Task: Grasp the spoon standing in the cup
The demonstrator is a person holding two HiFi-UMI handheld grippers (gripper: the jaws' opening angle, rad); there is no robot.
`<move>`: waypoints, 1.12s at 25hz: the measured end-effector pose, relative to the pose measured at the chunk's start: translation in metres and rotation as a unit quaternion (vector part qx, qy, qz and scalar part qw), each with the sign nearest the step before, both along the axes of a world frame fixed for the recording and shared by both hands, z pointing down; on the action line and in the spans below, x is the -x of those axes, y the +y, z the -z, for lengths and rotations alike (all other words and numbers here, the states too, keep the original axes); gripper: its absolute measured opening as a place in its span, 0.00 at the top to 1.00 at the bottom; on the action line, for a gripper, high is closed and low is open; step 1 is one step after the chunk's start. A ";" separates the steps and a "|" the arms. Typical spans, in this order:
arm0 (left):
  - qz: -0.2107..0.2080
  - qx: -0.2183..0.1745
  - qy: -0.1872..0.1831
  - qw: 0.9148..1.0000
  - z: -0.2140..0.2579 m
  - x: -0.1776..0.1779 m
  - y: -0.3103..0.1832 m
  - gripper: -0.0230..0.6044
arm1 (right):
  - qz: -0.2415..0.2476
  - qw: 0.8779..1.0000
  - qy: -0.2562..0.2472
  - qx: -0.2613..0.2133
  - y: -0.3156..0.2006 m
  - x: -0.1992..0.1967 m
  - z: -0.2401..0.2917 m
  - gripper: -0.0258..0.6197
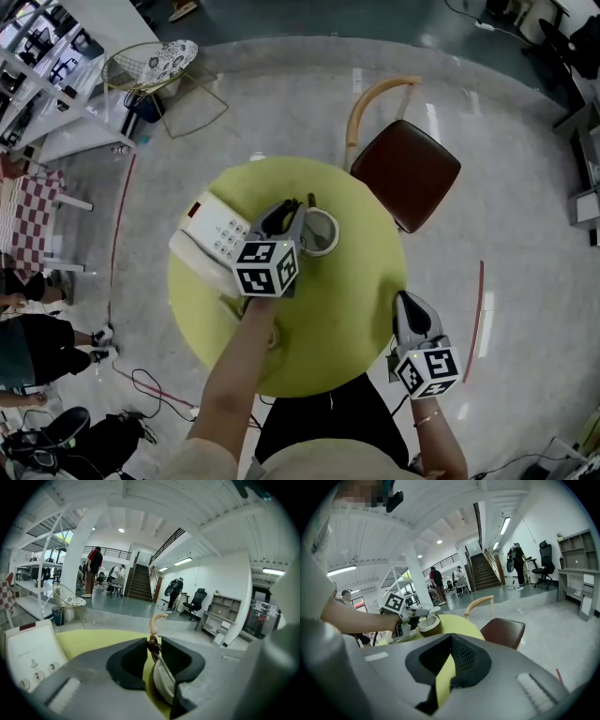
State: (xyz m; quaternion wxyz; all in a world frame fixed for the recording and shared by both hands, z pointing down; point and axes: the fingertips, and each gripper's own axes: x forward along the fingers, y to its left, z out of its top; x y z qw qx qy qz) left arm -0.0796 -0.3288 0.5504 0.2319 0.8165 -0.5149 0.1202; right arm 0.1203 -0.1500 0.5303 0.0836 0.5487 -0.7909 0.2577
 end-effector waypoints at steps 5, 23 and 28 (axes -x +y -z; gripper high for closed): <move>-0.002 -0.005 -0.003 1.000 0.002 0.001 0.002 0.85 | 0.001 1.000 0.000 0.000 0.001 0.001 0.001 0.96; -0.027 -0.070 0.004 0.997 0.058 -0.016 0.023 0.88 | -0.007 1.000 -0.004 -0.013 0.015 0.000 0.014 0.96; -0.028 -0.101 0.009 0.994 0.085 -0.020 0.034 0.88 | -0.005 1.000 -0.002 -0.028 0.021 -0.004 0.022 0.96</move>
